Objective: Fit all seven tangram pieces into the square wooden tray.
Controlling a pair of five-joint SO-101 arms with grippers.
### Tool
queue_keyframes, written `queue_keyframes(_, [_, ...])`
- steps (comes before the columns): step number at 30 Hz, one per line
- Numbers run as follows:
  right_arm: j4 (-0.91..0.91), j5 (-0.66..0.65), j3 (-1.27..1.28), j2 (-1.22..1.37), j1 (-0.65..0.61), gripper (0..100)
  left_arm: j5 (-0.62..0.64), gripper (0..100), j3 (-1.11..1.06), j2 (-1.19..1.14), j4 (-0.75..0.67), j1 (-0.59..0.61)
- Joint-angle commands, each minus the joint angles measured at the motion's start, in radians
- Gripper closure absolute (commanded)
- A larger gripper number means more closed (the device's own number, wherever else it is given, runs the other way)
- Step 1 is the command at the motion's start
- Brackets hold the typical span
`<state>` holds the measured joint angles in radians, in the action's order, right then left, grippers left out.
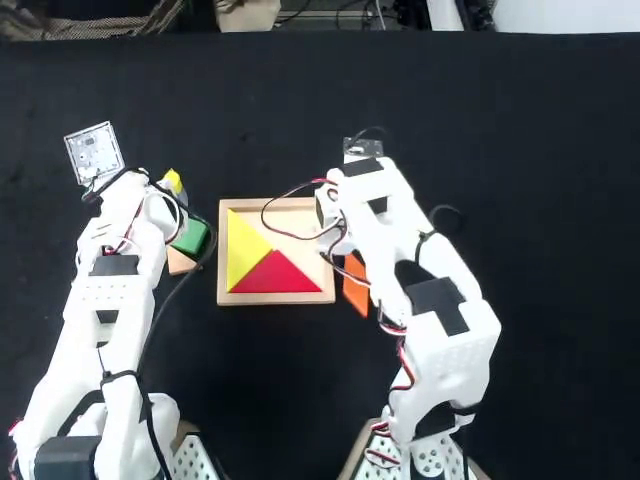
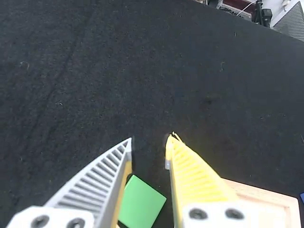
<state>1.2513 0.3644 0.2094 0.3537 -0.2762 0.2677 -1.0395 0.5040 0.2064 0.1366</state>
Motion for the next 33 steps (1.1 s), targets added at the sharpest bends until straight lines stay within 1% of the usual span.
queue_keyframes(1, [-0.02, -0.077, -0.015, -0.012, 0.035, 82.1, -0.006, 87, 0.018, 0.028, -0.026, 0.005])
queue_keyframes(6, [-0.008, -0.198, -0.088, -0.012, 0.115, 82.6, -0.006, 87, 0.018, 0.028, -0.026, 0.005])
queue_keyframes(8, [0.064, -0.215, -0.099, -0.013, 0.127, 82.5, -0.006, 87, 0.018, 0.028, -0.026, 0.005])
queue_keyframes(12, [0.184, -0.215, -0.107, -0.013, 0.074, 82.4, -0.008, 87, 0.018, 0.028, -0.026, 0.005])
queue_keyframes(17, [0.258, -0.213, -0.125, -0.013, 0.008, 81.6, -0.008, 87, 0.018, 0.028, -0.026, 0.005])
queue_keyframes(18, [0.273, -0.212, -0.127, -0.013, -0.002, 79.7, -0.008, 87, 0.018, 0.028, -0.026, 0.005])
queue_keyframes(22, [0.315, -0.192, -0.134, -0.005, -0.012, 66.5, -0.008, 87, 0.018, 0.028, -0.026, 0.005])
queue_keyframes(24, [0.307, -0.192, -0.134, -0.005, -0.012, 63.5, -0.008, 87, 0.018, 0.028, -0.026, 0.005])
queue_keyframes(29, [0.255, -0.192, -0.119, -0.004, -0.012, 63.6, -0.008, 87, 0.018, 0.028, -0.026, 0.005])
queue_keyframes(33, [0.216, -0.19, -0.073, -0.004, -0.012, 70.6, -0.008, 87, 0.018, 0.028, -0.026, 0.005])
